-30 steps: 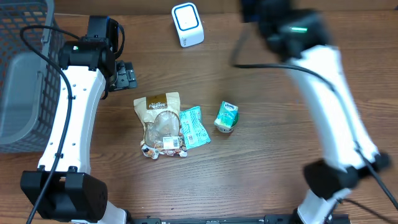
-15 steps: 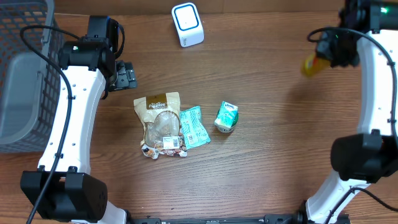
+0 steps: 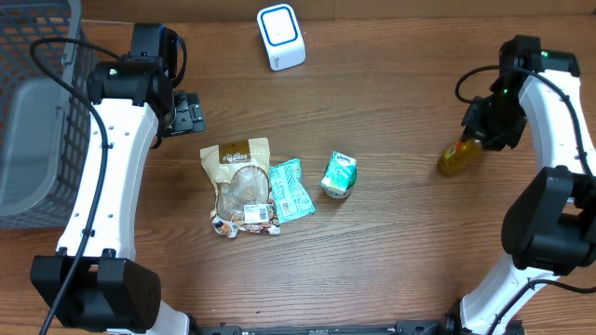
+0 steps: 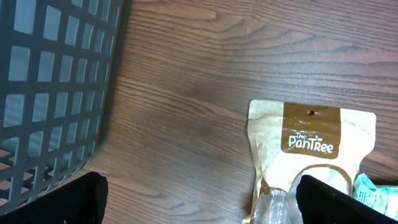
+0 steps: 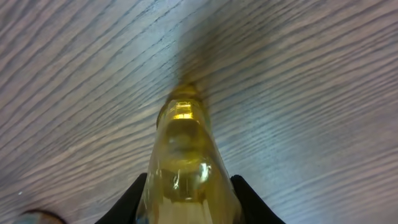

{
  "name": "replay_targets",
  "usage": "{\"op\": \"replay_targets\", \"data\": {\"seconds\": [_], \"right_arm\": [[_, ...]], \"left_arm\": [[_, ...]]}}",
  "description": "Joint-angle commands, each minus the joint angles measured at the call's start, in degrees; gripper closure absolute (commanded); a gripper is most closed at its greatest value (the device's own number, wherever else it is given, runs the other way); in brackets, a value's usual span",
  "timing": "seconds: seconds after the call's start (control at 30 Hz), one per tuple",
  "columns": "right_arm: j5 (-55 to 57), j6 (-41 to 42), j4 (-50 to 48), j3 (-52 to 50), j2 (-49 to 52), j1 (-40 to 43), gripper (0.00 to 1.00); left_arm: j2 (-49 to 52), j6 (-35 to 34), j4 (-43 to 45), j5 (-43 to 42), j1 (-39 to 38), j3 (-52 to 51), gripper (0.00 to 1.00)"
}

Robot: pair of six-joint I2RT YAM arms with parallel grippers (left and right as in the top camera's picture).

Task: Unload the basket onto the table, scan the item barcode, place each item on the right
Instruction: 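Carry the Vim bottle right and lower it onto the table, then open the right gripper and raise it off the Vim bottle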

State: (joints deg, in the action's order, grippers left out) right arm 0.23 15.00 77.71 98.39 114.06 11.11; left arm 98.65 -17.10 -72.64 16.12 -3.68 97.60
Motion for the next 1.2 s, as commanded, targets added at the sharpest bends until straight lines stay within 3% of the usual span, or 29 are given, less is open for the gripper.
{"op": "replay_targets", "data": {"seconds": [0.0,0.03,0.07,0.2,0.27,0.33,0.4,0.6,0.9,1.0,1.13,1.17], "right_arm": [[-0.37,0.46,-1.18,-1.31,-0.70,-0.11,0.78],[-0.37,0.46,-1.18,-1.31,-0.70,-0.11,0.75],[-0.37,0.46,-1.18,-1.31,-0.70,-0.13,0.63],[-0.37,0.44,-1.11,-1.31,-0.70,-0.13,0.34],[-0.39,0.46,-1.09,-1.31,-0.70,-0.17,0.29],[-0.39,0.46,-1.09,-1.31,-0.70,-0.17,0.15],[-0.39,0.46,-1.18,-1.31,-0.70,-0.17,0.08],[-0.39,0.00,-0.94,0.83,-0.87,-0.17,0.07],[-0.42,-0.22,9.29,19.45,-3.74,-2.95,0.07],[-1.62,-0.24,11.10,21.11,-5.29,-5.88,0.07],[-7.54,-0.24,13.05,21.09,-6.19,-11.32,0.12],[-8.55,-0.24,13.29,20.83,-6.16,-12.87,0.18]], "left_arm": [[0.26,0.39,0.02,0.76,0.28,0.79,0.00],[0.26,0.39,0.02,0.76,0.28,0.79,0.00],[0.26,0.39,0.02,0.76,0.28,0.79,0.00],[0.26,0.39,0.02,0.76,0.28,0.79,0.00],[0.26,0.39,0.02,0.76,0.28,0.79,0.00],[0.26,0.39,0.02,0.76,0.28,0.79,0.00],[0.26,0.39,0.02,0.76,0.28,0.79,0.00],[0.26,0.39,0.02,0.76,0.28,0.79,0.00],[0.26,0.39,0.02,0.76,0.28,0.79,0.00],[0.26,0.39,0.02,0.76,0.28,0.79,0.00],[0.26,0.39,0.02,0.76,0.28,0.79,0.00],[0.26,0.39,0.02,0.76,0.28,0.79,0.00]]}}
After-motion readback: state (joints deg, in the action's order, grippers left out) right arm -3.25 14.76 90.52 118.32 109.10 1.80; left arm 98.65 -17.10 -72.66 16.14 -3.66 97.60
